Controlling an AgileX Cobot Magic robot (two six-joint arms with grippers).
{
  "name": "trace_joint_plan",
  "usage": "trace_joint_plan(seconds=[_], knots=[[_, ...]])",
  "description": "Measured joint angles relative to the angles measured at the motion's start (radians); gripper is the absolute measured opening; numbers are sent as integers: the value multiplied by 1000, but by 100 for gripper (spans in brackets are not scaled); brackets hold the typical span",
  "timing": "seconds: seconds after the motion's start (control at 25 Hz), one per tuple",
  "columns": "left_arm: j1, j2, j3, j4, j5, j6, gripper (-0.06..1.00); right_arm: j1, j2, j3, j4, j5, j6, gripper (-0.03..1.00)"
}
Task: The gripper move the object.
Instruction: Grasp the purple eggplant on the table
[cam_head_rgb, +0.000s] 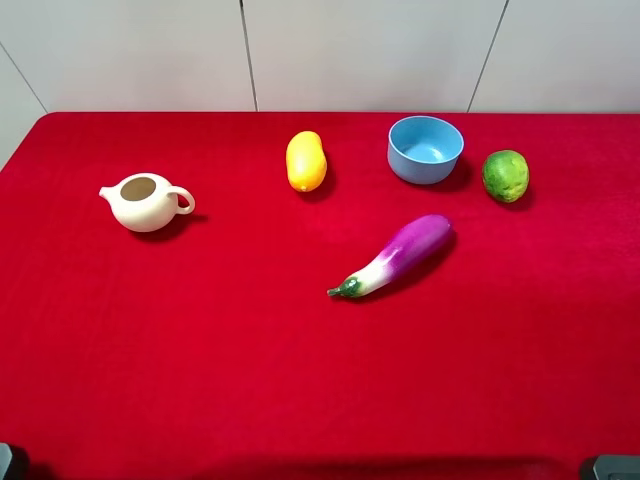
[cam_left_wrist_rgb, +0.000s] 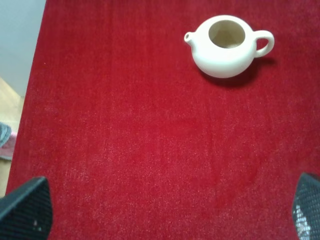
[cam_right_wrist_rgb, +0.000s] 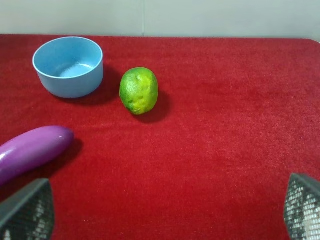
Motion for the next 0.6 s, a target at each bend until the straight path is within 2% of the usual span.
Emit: trace_joint_plan(seconds=[0.28,0.6], knots=[[0,260,-132,-42,4,16,95,0,0,0,0,0,0,69],[0,539,-280,-124,13,101,94,0,0,0,0,0,0,69]])
